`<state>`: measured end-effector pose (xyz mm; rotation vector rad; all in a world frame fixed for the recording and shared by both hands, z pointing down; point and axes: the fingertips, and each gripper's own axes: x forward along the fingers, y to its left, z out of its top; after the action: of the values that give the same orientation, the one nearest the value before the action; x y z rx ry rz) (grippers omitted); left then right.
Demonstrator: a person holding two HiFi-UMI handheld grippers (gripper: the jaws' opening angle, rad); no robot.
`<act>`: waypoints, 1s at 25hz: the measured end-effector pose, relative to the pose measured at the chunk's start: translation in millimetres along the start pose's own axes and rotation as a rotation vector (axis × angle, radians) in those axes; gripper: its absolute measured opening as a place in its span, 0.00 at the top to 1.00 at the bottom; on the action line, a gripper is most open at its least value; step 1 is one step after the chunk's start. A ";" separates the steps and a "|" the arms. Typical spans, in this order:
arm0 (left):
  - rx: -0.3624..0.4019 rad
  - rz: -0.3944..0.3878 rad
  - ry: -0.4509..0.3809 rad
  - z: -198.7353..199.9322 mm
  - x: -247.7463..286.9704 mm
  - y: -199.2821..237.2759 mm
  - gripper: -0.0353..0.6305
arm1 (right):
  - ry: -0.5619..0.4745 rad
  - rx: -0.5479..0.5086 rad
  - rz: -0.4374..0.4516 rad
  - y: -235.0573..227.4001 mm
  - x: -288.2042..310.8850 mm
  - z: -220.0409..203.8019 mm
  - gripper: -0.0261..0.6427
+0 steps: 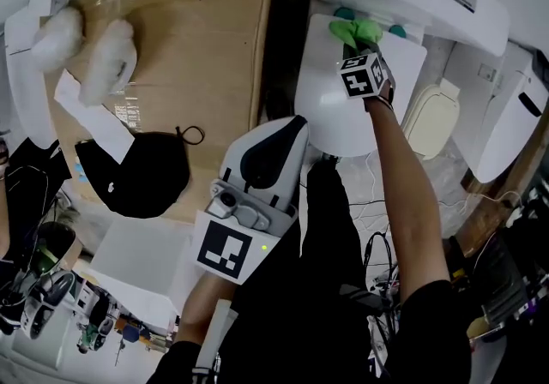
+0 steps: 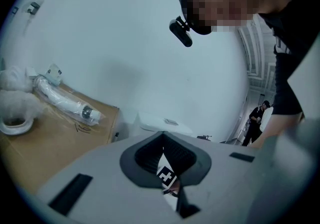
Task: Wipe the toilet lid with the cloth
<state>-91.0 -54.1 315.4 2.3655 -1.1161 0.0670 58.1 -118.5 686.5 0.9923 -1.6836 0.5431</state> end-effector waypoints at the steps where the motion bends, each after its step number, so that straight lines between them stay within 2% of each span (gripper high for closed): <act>1: 0.001 -0.004 0.004 -0.5 -0.5 -0.1 0.94 | 0.001 -0.020 -0.003 2.6 0.9 0.4 0.89; 5: 0.002 -0.012 0.013 -2.0 -2.9 -1.0 0.94 | 0.012 -0.184 -0.011 13.0 2.4 -2.2 0.89; 13: 0.003 0.019 -0.005 -2.6 -12.1 1.4 0.94 | 0.030 -0.454 0.045 47.2 -2.5 -20.2 0.89; 21: -0.001 0.043 -0.014 -7.1 -19.1 -4.7 0.94 | 0.062 -0.583 0.116 101.8 -16.5 -65.5 0.89; 25: 0.000 0.048 -0.014 -11.4 -22.3 -11.4 0.94 | 0.083 -0.614 0.149 127.5 -26.0 -92.4 0.89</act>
<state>-95.4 -27.0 314.6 2.3423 -1.1800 0.0670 6.7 30.9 708.6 0.3974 -1.7035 0.1347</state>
